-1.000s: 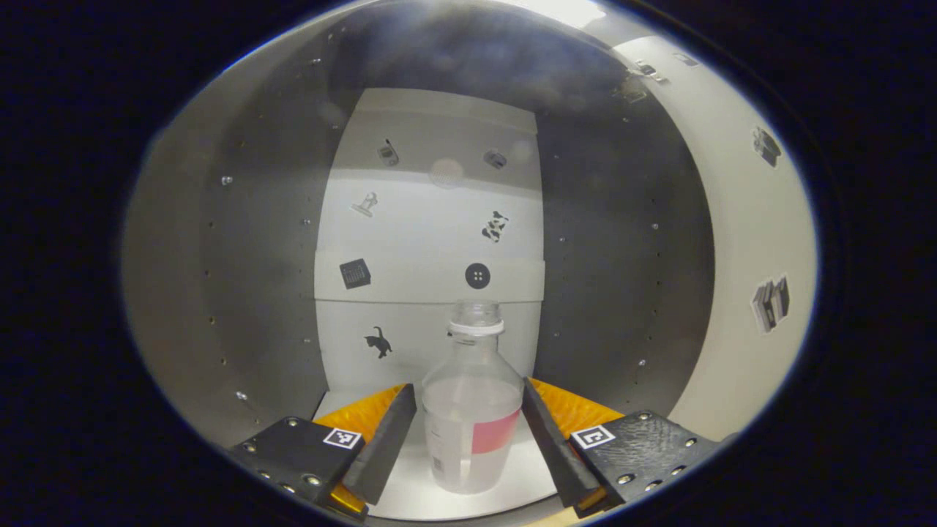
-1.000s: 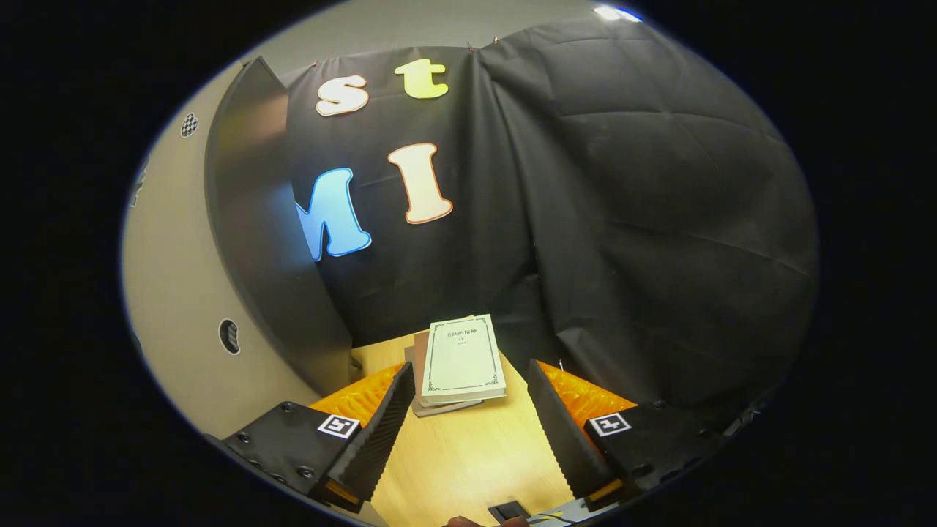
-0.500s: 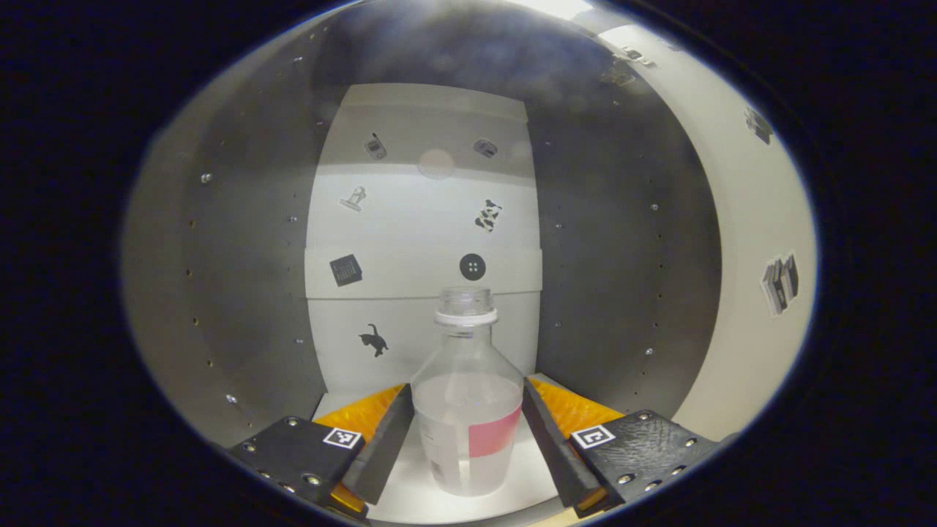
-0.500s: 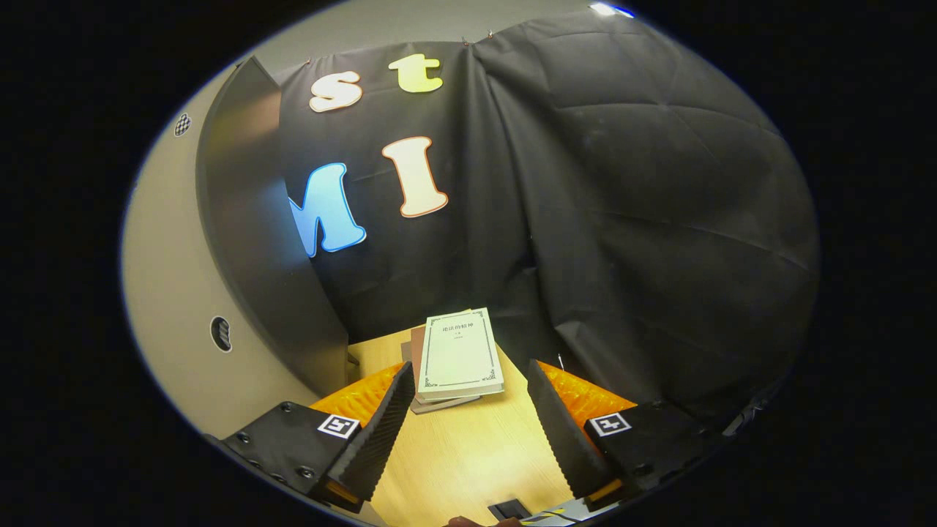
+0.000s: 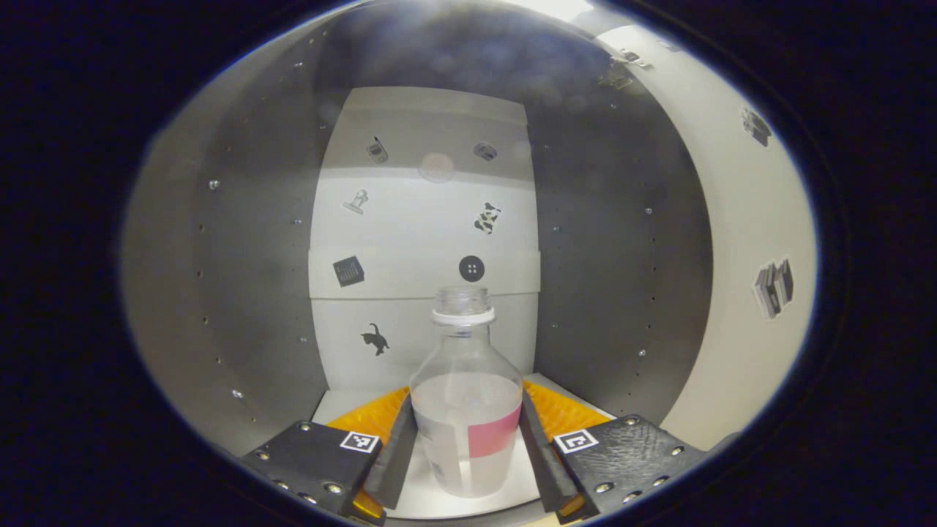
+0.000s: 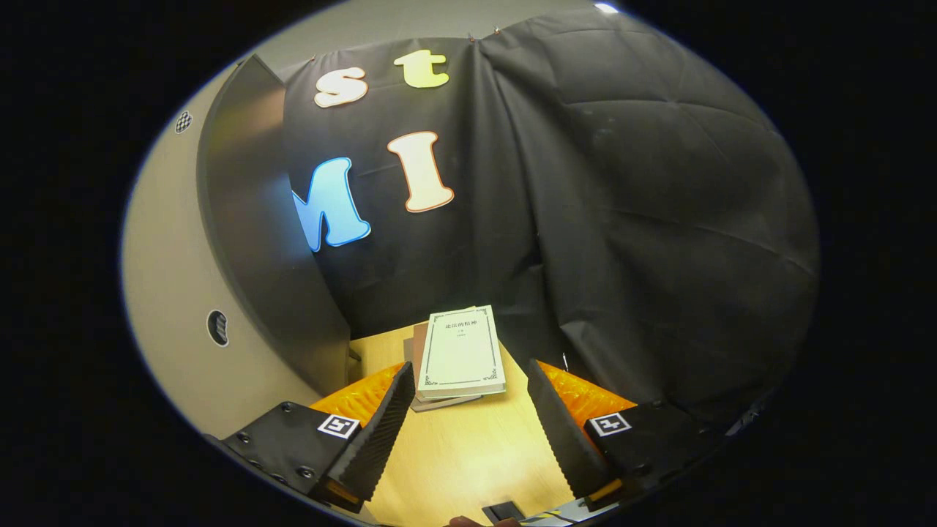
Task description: Open the cabinet door with the right hand, grasp the bottle in the cabinet with the left hand and place it on the coaster, then close the cabinet door with the right hand.
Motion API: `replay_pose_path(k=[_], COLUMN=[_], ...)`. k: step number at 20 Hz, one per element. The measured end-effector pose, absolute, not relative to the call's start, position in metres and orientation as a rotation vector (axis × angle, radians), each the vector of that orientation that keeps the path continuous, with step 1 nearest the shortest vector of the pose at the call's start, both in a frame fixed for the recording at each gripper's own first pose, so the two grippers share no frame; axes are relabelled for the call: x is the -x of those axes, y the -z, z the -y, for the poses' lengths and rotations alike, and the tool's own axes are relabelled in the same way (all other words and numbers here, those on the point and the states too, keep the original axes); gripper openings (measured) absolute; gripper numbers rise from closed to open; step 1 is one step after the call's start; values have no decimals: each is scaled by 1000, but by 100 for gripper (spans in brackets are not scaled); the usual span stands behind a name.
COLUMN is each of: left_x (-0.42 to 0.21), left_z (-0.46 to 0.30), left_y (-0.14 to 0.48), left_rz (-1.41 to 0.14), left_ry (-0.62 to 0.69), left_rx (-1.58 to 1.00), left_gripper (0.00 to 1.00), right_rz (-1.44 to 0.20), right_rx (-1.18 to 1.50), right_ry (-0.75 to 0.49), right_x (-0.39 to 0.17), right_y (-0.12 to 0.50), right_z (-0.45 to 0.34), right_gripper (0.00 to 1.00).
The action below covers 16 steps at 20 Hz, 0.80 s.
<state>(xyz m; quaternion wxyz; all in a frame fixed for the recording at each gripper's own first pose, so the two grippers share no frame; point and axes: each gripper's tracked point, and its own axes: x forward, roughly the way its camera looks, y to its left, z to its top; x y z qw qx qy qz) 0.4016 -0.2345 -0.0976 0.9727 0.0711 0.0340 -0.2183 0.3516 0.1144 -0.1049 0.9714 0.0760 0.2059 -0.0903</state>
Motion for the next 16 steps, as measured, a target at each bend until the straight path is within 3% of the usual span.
replay_pose_path(k=[8, 16], left_x=[-348, -261], left_z=[220, 167], left_y=[67, 59], left_rz=[-23, -36], left_ry=[429, 433], left_rx=[-171, -207], left_gripper=[70, 70], right_rz=[-399, -365], right_rx=[-179, -142], right_ry=[94, 85], right_x=[-369, -338], right_y=[96, 85], right_z=[-127, -150], right_gripper=[98, 98])
